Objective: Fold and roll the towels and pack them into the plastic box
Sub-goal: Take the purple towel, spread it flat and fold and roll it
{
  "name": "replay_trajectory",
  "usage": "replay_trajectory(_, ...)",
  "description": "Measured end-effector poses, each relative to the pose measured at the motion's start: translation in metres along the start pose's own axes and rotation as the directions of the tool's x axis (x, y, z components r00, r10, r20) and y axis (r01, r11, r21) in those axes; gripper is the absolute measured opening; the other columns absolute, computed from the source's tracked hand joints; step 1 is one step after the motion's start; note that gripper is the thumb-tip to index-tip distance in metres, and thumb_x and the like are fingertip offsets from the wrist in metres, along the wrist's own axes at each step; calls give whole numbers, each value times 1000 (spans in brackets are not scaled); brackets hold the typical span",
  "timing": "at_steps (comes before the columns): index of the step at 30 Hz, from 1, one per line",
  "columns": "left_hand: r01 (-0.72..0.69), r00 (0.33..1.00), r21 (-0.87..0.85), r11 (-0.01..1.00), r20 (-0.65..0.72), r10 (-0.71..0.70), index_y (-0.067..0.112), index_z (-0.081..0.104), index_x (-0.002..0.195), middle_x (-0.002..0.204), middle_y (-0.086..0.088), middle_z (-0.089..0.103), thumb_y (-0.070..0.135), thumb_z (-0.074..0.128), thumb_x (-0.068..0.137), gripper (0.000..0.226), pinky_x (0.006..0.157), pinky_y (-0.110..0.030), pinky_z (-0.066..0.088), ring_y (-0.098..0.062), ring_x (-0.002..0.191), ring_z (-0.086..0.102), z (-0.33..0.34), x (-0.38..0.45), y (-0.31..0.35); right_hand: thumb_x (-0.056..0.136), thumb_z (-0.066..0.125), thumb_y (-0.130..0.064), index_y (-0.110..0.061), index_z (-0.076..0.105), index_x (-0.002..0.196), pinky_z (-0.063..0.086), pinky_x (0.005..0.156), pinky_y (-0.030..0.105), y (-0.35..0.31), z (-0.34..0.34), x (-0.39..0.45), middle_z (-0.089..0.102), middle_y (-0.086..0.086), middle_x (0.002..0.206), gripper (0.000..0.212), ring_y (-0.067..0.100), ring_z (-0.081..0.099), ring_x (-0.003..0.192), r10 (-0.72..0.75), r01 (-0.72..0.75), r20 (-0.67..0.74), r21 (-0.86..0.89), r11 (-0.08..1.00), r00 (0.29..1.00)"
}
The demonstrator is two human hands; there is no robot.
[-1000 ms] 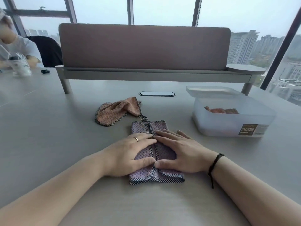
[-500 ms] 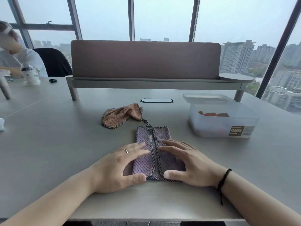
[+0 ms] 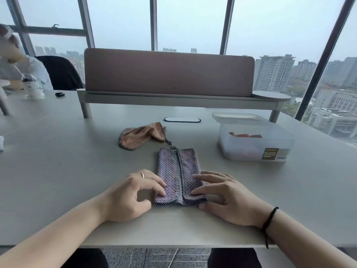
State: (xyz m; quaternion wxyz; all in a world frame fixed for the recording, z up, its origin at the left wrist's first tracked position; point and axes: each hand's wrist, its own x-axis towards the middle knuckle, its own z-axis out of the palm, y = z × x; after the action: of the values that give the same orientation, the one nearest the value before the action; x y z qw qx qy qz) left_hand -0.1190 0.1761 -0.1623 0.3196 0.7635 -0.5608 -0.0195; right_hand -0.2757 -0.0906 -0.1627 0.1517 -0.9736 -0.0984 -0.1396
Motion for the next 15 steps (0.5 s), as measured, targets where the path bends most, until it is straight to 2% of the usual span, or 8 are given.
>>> replay_trajectory(2, -27, 1000, 20, 999, 9, 27, 35, 72, 99, 116, 20, 62, 21, 62, 72, 32, 104, -31, 40, -5, 118, 56, -1, -1, 1, 87, 62, -56, -45, 69, 109, 36, 108, 26, -2, 1, -1, 59, -25, 129, 26, -6, 48, 125, -40, 39, -79, -16, 999, 996)
replay_trajectory(4, -67, 998, 70, 995, 4, 67, 36, 69, 101, 114, 20, 60, 34, 72, 77, 24, 102, -30, 41, -5, 115, 55, -2, 0, 1, 89, 62, -53, -36, 74, 98, 46, 95, 28, -4, 3, 0, 65, -20, 109, 22, 0, 59, 105, -55, 54, -164, -6, 998, 985)
replay_trajectory(6, -94, 995, 132, 987, -2, 95, 36, 68, 105, 113, 22, 60, 52, 74, 79, 31, 99, -26, 41, -4, 114, 55, -2, 2, 1, 90, 61, -51, -29, 74, 88, 49, 84, 28, -4, 4, 4, 66, -17, 93, 25, 4, 61, 89, -16, 30, -211, 63, 998, 977)
replay_trajectory(8, -106, 993, 183, 977, -30, 114, 35, 68, 107, 109, 22, 62, 62, 74, 76, 41, 94, -23, 44, -1, 108, 57, 0, 4, 3, 88, 60, -51, -27, 72, 83, 49, 76, 26, -4, 4, 10, 66, -14, 81, 27, 5, 61, 80, 81, -43, -214, 180, 983, 973)
replay_trajectory(11, -34, 989, 151, 988, -139, 55, 36, 67, 103, 93, 17, 67, 56, 74, 77, 34, 79, -21, 50, 1, 87, 62, 5, 11, 5, 84, 58, -56, -21, 71, 79, 44, 61, 26, -2, 4, 20, 66, -6, 68, 37, 5, 54, 61, 228, -159, -219, 292, 943, 949)
replay_trajectory(13, 38, 977, 63, 997, -211, -24, 32, 70, 99, 85, 12, 70, 46, 75, 82, 22, 68, -17, 48, 1, 73, 62, 7, 19, 8, 88, 65, -46, -12, 68, 74, 38, 54, 27, 1, 6, 29, 63, 5, 63, 37, 2, 42, 53, 277, -190, -210, 356, 915, 938)
replay_trajectory(15, 90, 966, -48, 995, -241, -99, 25, 73, 93, 77, 10, 72, 31, 75, 86, 10, 59, -14, 43, 0, 60, 58, 8, 28, 9, 89, 69, -38, -9, 68, 73, 34, 52, 27, 5, 9, 38, 60, 11, 62, 34, 1, 37, 53, 324, -221, -210, 402, 888, 922)
